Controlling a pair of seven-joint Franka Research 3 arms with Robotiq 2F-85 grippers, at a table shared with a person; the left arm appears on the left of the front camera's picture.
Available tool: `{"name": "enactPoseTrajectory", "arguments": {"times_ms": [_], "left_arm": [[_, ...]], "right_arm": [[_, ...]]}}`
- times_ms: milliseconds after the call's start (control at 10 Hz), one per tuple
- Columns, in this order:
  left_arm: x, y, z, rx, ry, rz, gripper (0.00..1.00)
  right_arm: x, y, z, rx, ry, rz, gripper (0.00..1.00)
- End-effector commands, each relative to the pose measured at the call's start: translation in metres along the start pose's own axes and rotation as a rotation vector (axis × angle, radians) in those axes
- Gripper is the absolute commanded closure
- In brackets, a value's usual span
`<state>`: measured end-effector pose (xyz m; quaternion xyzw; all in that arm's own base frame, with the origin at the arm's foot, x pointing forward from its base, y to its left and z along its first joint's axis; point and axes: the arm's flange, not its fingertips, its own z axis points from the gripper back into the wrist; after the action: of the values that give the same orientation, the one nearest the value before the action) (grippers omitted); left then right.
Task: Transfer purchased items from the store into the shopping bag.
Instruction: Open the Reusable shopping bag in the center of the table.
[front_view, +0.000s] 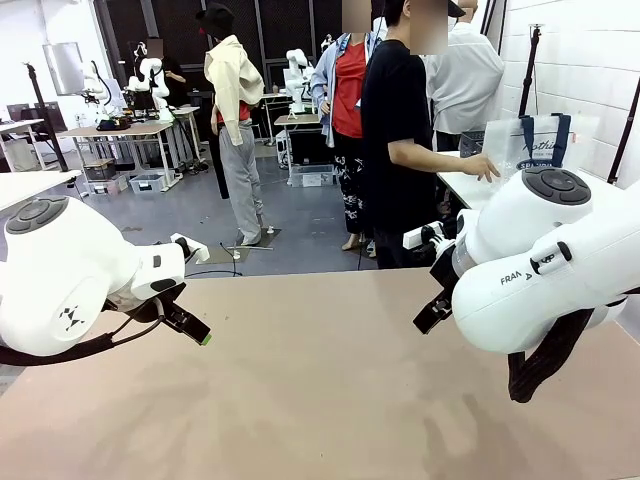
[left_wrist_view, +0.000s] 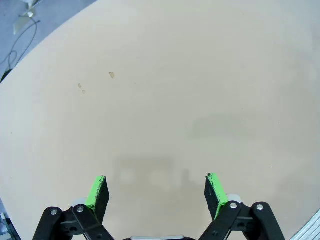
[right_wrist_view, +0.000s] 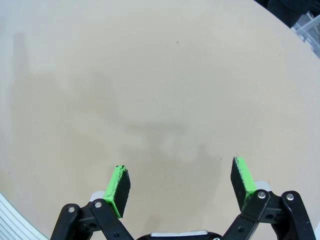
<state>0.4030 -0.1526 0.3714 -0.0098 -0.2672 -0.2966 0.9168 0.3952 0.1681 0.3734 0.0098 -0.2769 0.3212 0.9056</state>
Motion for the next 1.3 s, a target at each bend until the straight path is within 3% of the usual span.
{"name": "enactPoseTrajectory", "arguments": {"times_ms": [0,1200], "left_arm": [[-0.0004,0.0013,0.0,0.0,0.0,0.003,0.0],[-0.0004,0.0013,0.0,0.0,0.0,0.003,0.0]], "right_arm": [[0.0,-0.0001,0.0,0.0,0.0,0.0,0.0],[0.0,-0.0001,0.0,0.0,0.0,0.0,0.0]]}}
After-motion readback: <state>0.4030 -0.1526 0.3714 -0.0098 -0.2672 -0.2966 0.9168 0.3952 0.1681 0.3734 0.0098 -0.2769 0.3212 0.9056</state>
